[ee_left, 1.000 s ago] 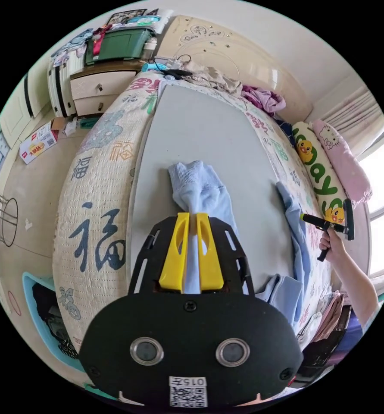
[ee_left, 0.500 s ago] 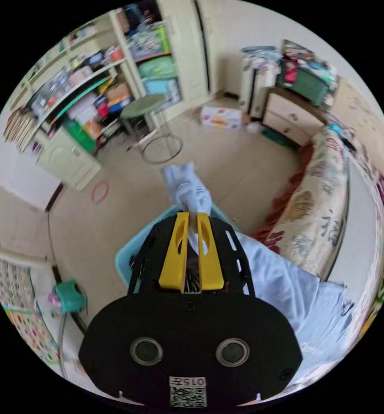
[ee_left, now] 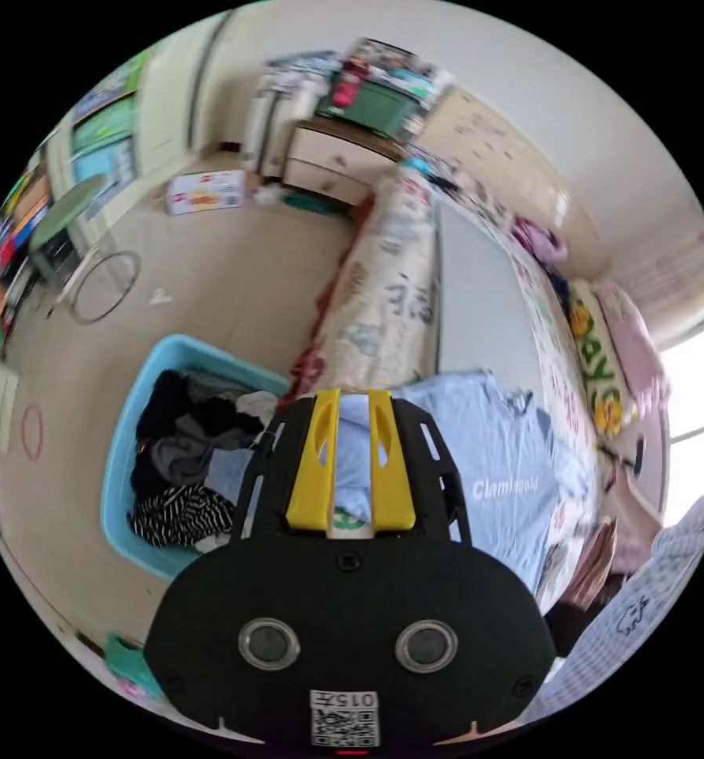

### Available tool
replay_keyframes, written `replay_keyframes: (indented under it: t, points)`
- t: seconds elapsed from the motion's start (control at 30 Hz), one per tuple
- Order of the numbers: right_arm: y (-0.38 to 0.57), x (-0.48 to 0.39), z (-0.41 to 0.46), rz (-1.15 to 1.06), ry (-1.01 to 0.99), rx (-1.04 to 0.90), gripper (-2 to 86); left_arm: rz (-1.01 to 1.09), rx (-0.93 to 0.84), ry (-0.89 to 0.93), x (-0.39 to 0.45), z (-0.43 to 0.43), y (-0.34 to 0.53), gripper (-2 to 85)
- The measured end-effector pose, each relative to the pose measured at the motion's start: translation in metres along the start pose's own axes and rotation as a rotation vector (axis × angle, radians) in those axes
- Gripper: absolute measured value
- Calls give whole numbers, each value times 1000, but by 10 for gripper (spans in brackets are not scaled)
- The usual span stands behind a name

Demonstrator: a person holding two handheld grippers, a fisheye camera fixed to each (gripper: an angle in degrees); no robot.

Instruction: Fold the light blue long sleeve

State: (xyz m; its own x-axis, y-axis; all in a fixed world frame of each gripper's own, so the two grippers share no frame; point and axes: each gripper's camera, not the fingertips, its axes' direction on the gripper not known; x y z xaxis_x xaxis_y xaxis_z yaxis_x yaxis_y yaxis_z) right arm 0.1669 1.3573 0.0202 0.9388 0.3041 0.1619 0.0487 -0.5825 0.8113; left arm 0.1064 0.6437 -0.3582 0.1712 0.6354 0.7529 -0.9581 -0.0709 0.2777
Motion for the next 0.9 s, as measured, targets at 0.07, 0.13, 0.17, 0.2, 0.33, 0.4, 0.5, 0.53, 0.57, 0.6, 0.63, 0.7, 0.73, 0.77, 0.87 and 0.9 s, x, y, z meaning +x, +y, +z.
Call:
replay_keyframes:
  t: [0.07,0.13,0.17,0.2,0.33,0.4,0.5,0.53,0.57,0.6,0.63,0.7,0.73,0.77,0.87,0.9]
  points:
    - [-24,-48,30,-194,-211,-102,102,65,-41,142,20,46,-18,87]
    - [-35,-75,54,-314,-191,-183,110,56,-135,204,22,83,-29,105]
    - [-38,-89,73,-392,-136,-272,116,67,-233,186,23,104,-35,115]
    - [-37,-94,82,-431,-110,-330,119,77,-271,156,23,111,-36,114]
    - [-25,-105,115,-532,-46,-487,76,205,-323,90,25,130,-27,86]
    - [-19,-105,119,-528,-35,-481,18,247,-411,94,25,141,-19,64]
    - [-6,-99,120,-467,9,-427,0,284,-425,65,25,145,-13,10]
    - [-2,-93,119,-405,-16,-402,-2,292,-376,50,26,140,-13,2]
    - [3,-86,119,-341,-45,-382,-3,298,-336,38,27,137,-13,-1]
    - [6,-82,119,-315,-52,-374,-3,297,-323,32,27,136,-13,-3]
    - [12,-78,121,-277,-52,-364,-3,297,-302,30,28,136,-12,-4]
    - [22,-74,131,-235,-39,-373,-1,295,-274,20,29,139,-8,-5]
    - [28,-73,141,-208,-30,-401,2,285,-296,0,29,147,-4,-4]
    - [35,-73,152,-158,-31,-431,11,282,-343,-24,29,159,3,-4]
    - [56,-74,162,-94,-4,-402,40,285,-332,-53,24,162,26,3]
    - [61,-73,163,-92,0,-396,49,273,-316,-68,22,159,31,4]
